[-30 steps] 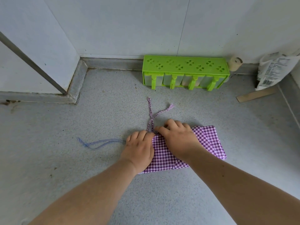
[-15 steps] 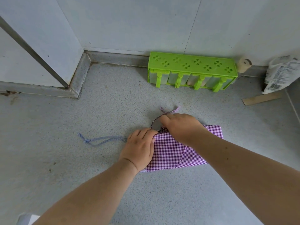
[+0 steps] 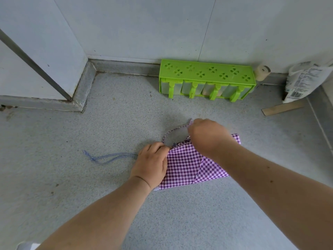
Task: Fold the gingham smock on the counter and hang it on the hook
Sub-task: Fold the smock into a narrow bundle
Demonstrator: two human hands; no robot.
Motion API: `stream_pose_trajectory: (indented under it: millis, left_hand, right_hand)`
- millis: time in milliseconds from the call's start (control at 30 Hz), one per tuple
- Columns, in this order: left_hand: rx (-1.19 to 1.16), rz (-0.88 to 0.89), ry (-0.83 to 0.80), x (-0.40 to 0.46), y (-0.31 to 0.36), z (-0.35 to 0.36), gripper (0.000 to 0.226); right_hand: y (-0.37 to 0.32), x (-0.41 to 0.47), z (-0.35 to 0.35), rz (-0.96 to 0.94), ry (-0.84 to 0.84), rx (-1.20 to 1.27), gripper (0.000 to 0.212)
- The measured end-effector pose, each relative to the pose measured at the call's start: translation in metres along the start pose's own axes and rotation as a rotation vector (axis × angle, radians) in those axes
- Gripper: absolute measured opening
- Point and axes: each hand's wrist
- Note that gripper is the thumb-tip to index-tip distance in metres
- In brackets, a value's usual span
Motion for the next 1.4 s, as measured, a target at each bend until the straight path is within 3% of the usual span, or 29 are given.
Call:
stream_pose_trajectory:
  millis: [133, 233, 300, 433, 633, 800, 900, 967, 1167, 1267, 1400]
  left_hand:
    - [0.004, -0.015, 0.005, 0.0, 0.0, 0.0, 0.03]
    - [0.015, -0.041, -0.028, 0.002, 0.002, -0.002, 0.036]
    - [-0.006, -0.046, -0.066, 0.003, 0.004, -0.005, 0.047]
    - [-0.071, -0.08, -0.121, 0.007, 0.004, -0.009, 0.055]
    - [-0.085, -0.053, -0.141, 0.015, 0.005, -0.018, 0.037]
    - [-0.164, -0.071, -0.163, 0.03, 0.001, -0.043, 0.025]
    - [-0.278, -0.277, 0.062, 0.018, -0.005, -0.058, 0.014]
    - [-0.418, -0.445, 0.127, -0.002, -0.007, -0.066, 0.018]
    - [-0.976, -0.853, -0.274, -0.02, -0.005, -0.067, 0.028]
    - [-1.179, -0.781, -0.468, -0.009, 0.012, -0.077, 0.046]
    - [-1.575, -0.843, -0.49, 0.003, 0.025, -0.082, 0.061]
  right_hand:
    - [-0.04, -0.027, 0.01, -0.05, -0.021, 0.055, 0.02]
    - [-0.058, -0.048, 0.027, 0.023, -0.048, 0.016, 0.026]
    - [-0.065, -0.061, 0.041, 0.104, -0.134, -0.011, 0.043]
    - [-0.067, -0.071, 0.072, 0.127, -0.255, -0.123, 0.099]
    - [-0.058, -0.07, 0.086, 0.06, -0.115, -0.153, 0.074]
    - [-0.057, -0.068, 0.071, 0.001, -0.104, -0.157, 0.031]
    - [-0.051, -0.06, 0.056, 0.036, -0.096, -0.002, 0.026]
    - [-0.043, -0.055, 0.045, 0.056, -0.111, 0.117, 0.026]
    - [-0.029, -0.058, 0.005, 0.109, -0.202, 0.419, 0.04]
    - [-0.028, -0.065, -0.01, 0.141, -0.239, 0.624, 0.044]
    - [-0.024, -0.079, -0.025, 0.234, -0.267, 0.956, 0.036]
Point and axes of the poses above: each hand's wrist, its own x-axis towards the middle knuckle, its own z-axis out of the palm, y = z × x, and after that the axes turned 15 degrees about x, right-handed
